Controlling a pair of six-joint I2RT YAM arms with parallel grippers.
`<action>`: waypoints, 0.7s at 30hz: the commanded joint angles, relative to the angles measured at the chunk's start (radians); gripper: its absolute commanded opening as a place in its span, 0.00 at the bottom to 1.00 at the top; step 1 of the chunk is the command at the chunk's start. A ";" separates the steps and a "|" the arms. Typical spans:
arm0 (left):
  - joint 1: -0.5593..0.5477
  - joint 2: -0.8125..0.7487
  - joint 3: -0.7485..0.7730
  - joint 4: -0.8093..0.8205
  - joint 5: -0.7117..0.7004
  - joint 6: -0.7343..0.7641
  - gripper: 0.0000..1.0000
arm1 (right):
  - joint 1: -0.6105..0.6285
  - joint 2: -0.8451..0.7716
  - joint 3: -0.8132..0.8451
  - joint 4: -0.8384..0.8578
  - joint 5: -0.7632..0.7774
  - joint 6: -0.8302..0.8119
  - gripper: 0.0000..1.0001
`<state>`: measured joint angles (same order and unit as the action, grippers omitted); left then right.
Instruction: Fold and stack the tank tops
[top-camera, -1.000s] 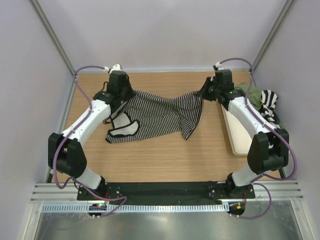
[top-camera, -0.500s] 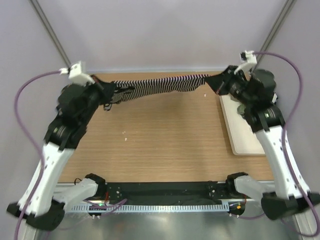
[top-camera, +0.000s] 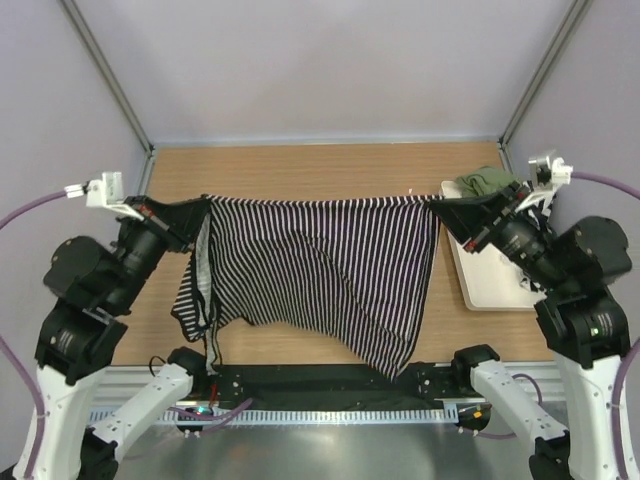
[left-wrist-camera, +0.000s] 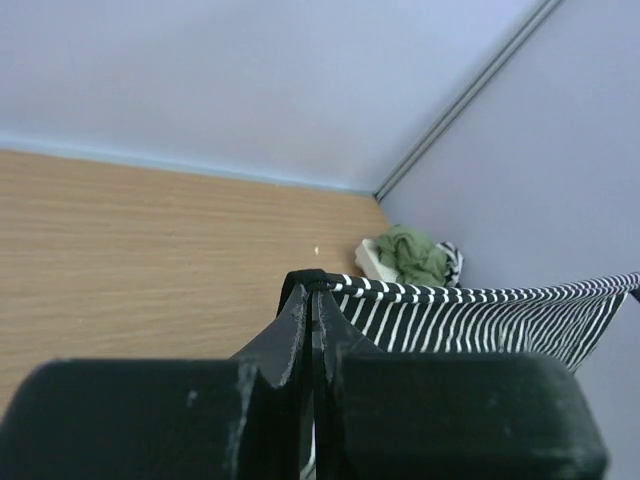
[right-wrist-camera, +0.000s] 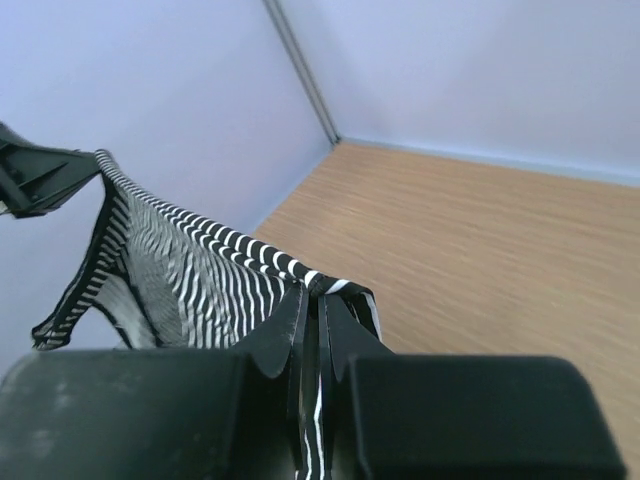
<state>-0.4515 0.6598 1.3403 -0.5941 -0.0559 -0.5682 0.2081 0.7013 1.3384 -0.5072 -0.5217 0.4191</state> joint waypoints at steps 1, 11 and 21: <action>0.007 0.101 -0.032 0.003 -0.044 0.001 0.00 | -0.007 0.130 -0.020 -0.074 0.143 -0.016 0.01; 0.085 0.717 -0.317 0.453 -0.058 -0.111 0.00 | -0.032 0.663 -0.211 0.292 0.359 0.073 0.01; 0.146 1.322 0.112 0.562 0.007 -0.082 0.00 | -0.116 1.214 0.112 0.418 0.423 0.135 0.02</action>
<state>-0.3099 1.9709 1.2926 -0.1425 -0.0547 -0.6731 0.1123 1.8751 1.3140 -0.2165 -0.1505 0.5220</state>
